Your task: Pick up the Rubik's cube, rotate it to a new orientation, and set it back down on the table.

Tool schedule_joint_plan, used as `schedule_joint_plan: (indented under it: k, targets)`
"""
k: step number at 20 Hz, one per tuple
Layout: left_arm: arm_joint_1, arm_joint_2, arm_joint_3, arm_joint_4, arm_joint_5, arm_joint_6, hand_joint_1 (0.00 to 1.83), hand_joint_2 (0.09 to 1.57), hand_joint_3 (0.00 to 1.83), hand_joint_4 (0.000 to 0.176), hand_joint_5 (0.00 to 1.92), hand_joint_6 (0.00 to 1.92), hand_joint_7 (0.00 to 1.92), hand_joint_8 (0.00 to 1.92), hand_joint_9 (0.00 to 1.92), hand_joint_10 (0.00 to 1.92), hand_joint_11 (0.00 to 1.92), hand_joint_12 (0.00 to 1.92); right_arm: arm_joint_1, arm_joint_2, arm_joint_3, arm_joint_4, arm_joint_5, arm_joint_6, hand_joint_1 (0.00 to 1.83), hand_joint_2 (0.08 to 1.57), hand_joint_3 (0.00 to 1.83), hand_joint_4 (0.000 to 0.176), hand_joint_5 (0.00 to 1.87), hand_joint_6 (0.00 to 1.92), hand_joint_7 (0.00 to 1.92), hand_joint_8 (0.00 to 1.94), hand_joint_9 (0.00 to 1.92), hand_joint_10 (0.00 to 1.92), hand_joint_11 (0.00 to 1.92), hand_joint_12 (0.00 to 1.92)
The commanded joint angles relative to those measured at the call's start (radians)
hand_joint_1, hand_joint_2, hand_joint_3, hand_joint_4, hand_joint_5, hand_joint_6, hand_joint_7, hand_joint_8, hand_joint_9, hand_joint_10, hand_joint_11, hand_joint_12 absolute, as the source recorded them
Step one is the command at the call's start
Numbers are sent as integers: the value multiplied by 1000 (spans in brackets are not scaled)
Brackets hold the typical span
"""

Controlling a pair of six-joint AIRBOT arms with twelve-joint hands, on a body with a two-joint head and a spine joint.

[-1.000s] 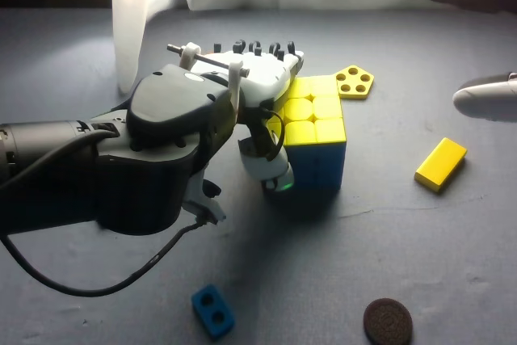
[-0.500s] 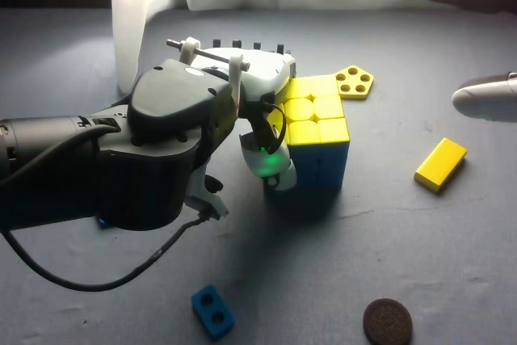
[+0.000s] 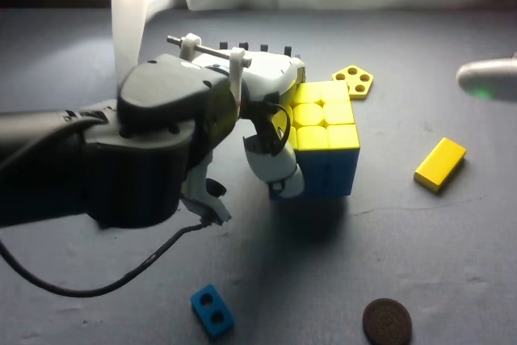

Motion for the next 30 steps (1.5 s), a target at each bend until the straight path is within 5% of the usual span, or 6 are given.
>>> schedule_joint_plan:
  k: [1, 12, 14, 16, 21, 30]
  targets:
    - [-28, 21, -5, 47, -20, 16, 1040, 1416, 0, 0, 458, 1629, 501, 1915, 287, 1921, 364, 1921, -9, 7, -2, 16, 159, -2, 201, 1273, 0, 0, 59, 6, 227, 2, 177, 7, 0, 318]
    - [-134, 73, -66, 6, -20, 40, 1034, 1418, 1, 0, 447, 1643, 502, 1904, 250, 1853, 275, 1921, -224, 44, -61, 174, 417, -70, 227, 1262, 1, 0, 149, 8, 352, 14, 338, 41, 0, 657]
    - [-147, 79, -72, -1, -21, 52, 1012, 1358, 0, 0, 542, 1632, 211, 1846, 244, 1842, 268, 1921, -254, 44, -72, 184, 441, -82, 274, 1250, 0, 0, 166, 8, 450, 32, 463, 106, 0, 939]
    - [-156, 83, -80, -2, -21, 61, 1030, 1409, 5, 0, 448, 1657, 504, 1867, 265, 1822, 273, 1921, -258, 44, -101, 266, 440, -193, 296, 1240, 3, 0, 165, 2, 645, 97, 386, 948, 0, 1379]
    - [-163, 83, -89, -12, -21, 63, 1033, 1415, 0, 0, 443, 1654, 514, 1878, 272, 1855, 294, 1921, -258, 44, -115, 414, 407, -250, 386, 1246, 2, 0, 103, 4, 391, 1559, 374, 1882, 202, 1918]
    - [-170, 88, -90, -15, -21, 65, 1010, 1439, 1, 0, 402, 1705, 491, 1919, 251, 1902, 296, 1921, -260, -4, -114, 414, 350, -254, 357, 1269, 2, 0, 72, 4, 409, 1850, 496, 1921, 451, 1921]
